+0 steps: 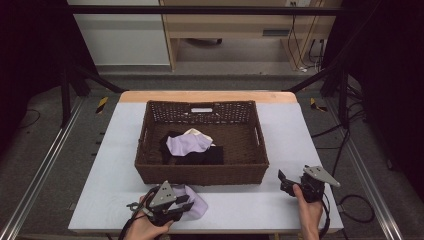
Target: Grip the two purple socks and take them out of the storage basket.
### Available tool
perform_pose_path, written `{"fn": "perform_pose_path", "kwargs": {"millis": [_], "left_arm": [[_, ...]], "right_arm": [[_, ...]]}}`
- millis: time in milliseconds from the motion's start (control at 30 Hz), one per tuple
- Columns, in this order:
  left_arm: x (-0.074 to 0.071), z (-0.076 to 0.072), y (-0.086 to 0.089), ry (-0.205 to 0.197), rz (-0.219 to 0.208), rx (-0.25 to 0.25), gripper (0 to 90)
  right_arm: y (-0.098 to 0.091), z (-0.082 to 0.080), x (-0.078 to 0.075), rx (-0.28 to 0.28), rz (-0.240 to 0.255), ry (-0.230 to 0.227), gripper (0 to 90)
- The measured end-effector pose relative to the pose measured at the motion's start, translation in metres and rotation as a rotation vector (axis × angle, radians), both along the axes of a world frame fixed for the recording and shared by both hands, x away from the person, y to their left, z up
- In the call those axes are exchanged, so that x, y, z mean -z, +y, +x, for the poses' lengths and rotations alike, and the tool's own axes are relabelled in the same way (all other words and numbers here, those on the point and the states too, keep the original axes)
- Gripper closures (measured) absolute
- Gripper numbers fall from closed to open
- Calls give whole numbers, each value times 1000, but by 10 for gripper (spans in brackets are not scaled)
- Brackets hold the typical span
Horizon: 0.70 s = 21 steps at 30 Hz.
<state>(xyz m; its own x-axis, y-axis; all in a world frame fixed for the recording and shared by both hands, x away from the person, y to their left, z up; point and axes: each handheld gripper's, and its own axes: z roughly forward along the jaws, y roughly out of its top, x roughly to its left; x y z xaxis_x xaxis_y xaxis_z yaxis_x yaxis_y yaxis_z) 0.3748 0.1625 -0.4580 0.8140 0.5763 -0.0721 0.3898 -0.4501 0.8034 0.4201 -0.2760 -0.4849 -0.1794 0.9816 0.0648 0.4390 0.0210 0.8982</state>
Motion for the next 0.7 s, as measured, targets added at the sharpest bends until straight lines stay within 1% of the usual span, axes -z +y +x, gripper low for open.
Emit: {"fn": "perform_pose_path", "kwargs": {"millis": [33, 67, 167, 200, 233, 267, 400, 433, 467, 500, 533, 567, 600, 633, 700], "left_arm": [[0, 0, 0, 0, 0, 0, 655], [-3, -1, 1, -10, -11, -5, 655], [-13, -3, 5, -40, -45, -23, 608], [-20, -3, 8, -54, -57, -26, 595], [-20, -3, 8, -54, -57, -26, 588], [-24, -2, 10, -70, -66, -34, 588], [-41, 0, 17, -113, -93, -57, 578], [-51, 3, 21, -138, -103, -68, 572], [-55, 5, 23, -149, -111, -74, 572], [-55, 5, 23, -149, -111, -74, 570], [-65, 9, 28, -174, -126, -88, 571], [-70, 12, 30, -186, -134, -98, 571], [-70, 12, 30, -186, -134, -98, 571], [-76, 17, 32, -197, -143, -111, 571], [-84, 26, 34, -202, -148, -130, 571]], "right_arm": [[0, 0, 0, 0, 4, 0, 42], [0, 0, 0, 0, 4, 0, 42], [0, 0, 0, 0, 5, 0, 42], [0, 0, 0, -1, 3, -2, 42], [0, 0, 0, -1, 3, -2, 42], [0, 0, 0, 0, 2, -3, 42], [0, 0, 0, 0, -1, -2, 42], [0, 0, 0, 0, 0, 5, 42], [0, 0, 0, 2, 4, 6, 42], [0, 0, 0, 0, 4, 5, 41], [0, 0, 0, -1, 1, 5, 41], [0, 0, 0, 0, 0, 5, 41], [0, 0, 0, 0, 0, 5, 41], [0, 1, 0, 1, -2, 4, 41], [0, 1, 0, 0, -5, 4, 41]]}}
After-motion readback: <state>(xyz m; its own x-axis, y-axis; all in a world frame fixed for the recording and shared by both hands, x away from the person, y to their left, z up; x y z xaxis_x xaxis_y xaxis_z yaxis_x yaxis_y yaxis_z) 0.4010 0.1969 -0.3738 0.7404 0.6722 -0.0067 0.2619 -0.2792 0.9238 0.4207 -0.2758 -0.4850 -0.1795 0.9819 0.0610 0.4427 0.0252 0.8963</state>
